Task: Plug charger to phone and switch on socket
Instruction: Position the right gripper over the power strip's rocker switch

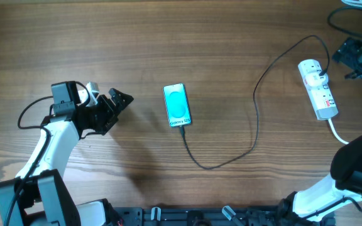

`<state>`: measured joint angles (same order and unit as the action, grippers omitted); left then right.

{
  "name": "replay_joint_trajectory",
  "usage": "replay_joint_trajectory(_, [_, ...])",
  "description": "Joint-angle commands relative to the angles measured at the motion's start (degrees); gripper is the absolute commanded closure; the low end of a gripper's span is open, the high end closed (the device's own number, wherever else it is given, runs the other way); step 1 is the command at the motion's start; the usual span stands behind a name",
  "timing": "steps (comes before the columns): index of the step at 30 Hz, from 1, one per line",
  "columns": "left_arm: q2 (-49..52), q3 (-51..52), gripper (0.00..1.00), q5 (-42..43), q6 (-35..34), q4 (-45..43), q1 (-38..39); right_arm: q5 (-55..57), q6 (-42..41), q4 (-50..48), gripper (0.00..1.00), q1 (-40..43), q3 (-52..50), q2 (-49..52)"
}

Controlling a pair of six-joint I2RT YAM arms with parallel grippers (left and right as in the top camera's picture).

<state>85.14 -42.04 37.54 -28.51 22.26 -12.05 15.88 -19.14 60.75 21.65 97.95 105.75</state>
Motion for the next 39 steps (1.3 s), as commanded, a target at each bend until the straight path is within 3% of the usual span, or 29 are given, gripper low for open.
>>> replay_joint_trajectory(1, [0.0,-0.2,0.00,-0.2,1.3,-0.2,0.2,-3.2,1.1,0.9,0.00,5.0,-0.8,4.8])
replay_joint_trajectory(9, [0.0,-0.2,0.00,-0.2,1.3,-0.2,0.2,-20.1,8.2,1.4,0.00,14.0,-1.5,10.0])
replay_joint_trajectory(16, [0.0,-0.2,0.00,-0.2,1.3,-0.2,0.2,-20.2,14.7,-4.0,0.00,12.8,-5.4,13.6])
replay_joint_trajectory(29, [0.0,-0.2,0.00,-0.2,1.3,-0.2,0.2,-19.7,16.4,-18.7,0.00,12.7,-14.4,13.9])
replay_joint_trajectory(39, [0.0,-0.2,0.00,-0.2,1.3,-0.2,0.2,-23.5,16.5,-21.0,0.00,12.7,-14.4,13.9])
